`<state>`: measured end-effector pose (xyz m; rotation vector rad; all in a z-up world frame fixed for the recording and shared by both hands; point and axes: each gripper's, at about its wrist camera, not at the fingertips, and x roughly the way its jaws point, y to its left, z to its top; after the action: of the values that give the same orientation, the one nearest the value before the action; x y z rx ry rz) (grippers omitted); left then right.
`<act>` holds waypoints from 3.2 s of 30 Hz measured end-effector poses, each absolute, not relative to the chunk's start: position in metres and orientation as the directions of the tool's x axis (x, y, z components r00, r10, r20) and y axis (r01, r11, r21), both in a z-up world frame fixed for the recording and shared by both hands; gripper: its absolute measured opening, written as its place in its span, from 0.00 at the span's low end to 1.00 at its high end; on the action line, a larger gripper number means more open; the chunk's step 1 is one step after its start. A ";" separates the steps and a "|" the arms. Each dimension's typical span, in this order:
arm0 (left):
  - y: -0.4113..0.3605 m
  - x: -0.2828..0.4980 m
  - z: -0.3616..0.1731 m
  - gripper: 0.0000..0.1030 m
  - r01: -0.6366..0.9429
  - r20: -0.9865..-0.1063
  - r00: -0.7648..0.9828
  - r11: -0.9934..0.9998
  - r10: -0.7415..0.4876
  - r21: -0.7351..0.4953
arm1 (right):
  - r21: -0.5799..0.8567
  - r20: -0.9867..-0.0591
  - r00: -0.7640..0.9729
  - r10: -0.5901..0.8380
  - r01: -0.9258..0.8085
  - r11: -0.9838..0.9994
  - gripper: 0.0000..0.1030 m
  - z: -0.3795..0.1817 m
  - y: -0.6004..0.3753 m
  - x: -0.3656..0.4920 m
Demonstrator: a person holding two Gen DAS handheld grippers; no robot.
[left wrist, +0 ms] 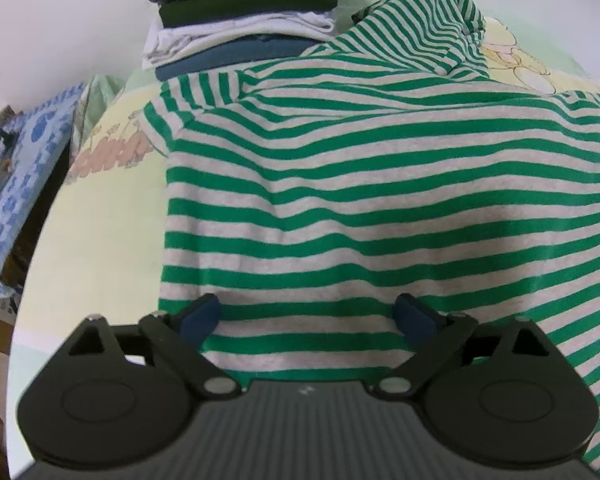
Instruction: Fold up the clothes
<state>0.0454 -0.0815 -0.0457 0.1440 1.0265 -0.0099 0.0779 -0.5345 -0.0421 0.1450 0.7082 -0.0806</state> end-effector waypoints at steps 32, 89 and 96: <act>-0.072 0.050 -0.053 0.99 -0.004 -0.873 0.488 1.000 0.012 0.012 | 0.184 -0.634 0.773 -0.024 0.180 0.966 0.47 -0.070 -0.521 0.082; -0.070 0.053 -0.056 0.99 0.085 -0.866 0.500 0.996 -0.029 0.015 | 0.148 -0.726 0.688 -0.020 0.185 0.972 0.40 -0.064 -0.497 0.004; -0.071 0.055 -0.056 0.99 0.096 -0.868 0.496 0.995 -0.029 0.022 | 0.151 -0.727 0.683 -0.066 0.253 0.956 0.41 -0.076 -0.492 0.022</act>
<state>0.0548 -0.0712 -0.0556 0.0706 1.0490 -0.0760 0.0218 -0.4915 -0.0758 0.2483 0.8011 -0.1810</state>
